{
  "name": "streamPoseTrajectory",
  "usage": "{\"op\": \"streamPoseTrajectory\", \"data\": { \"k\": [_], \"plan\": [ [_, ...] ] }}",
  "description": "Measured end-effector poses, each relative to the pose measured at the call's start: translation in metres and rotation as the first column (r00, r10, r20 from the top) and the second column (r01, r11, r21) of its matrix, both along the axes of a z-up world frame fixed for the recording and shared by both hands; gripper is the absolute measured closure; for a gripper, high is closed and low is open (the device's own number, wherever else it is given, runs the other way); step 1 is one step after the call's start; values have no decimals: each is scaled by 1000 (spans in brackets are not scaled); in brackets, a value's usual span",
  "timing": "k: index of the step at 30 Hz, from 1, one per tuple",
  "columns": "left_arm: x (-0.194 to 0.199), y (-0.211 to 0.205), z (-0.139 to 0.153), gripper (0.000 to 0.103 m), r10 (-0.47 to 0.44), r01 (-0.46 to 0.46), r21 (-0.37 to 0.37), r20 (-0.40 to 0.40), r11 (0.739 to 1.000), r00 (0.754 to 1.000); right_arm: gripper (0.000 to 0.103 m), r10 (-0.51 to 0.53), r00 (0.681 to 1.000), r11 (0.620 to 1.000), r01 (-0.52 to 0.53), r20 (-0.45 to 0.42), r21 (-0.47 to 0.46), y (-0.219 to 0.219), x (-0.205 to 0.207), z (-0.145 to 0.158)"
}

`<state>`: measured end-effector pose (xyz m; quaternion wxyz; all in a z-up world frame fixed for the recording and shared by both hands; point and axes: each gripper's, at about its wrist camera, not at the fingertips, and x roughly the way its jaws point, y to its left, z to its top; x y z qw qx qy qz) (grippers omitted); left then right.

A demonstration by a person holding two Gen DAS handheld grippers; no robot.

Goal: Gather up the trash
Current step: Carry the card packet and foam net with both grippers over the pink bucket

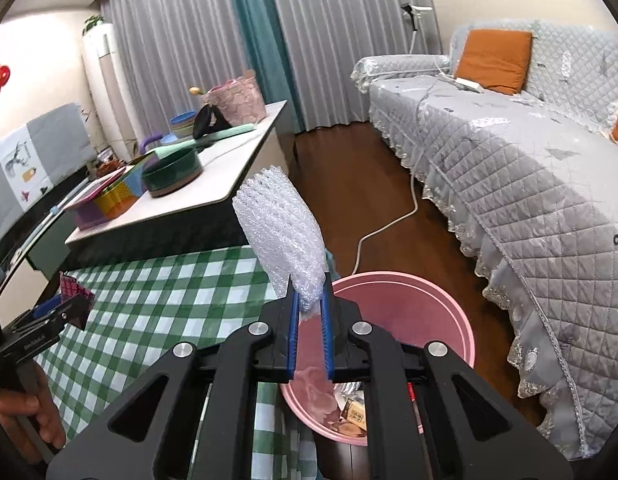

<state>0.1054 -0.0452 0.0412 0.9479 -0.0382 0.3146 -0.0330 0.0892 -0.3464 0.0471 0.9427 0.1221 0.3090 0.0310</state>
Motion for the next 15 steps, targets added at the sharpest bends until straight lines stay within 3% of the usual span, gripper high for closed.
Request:
{"op": "streamPoseTrajectory", "data": {
  "k": [15],
  "plan": [
    [24,-73,1,26,-146,146,-27,19,989,989,93,-104,994,994,104,-13,-26,-36,12,-6]
  ]
}}
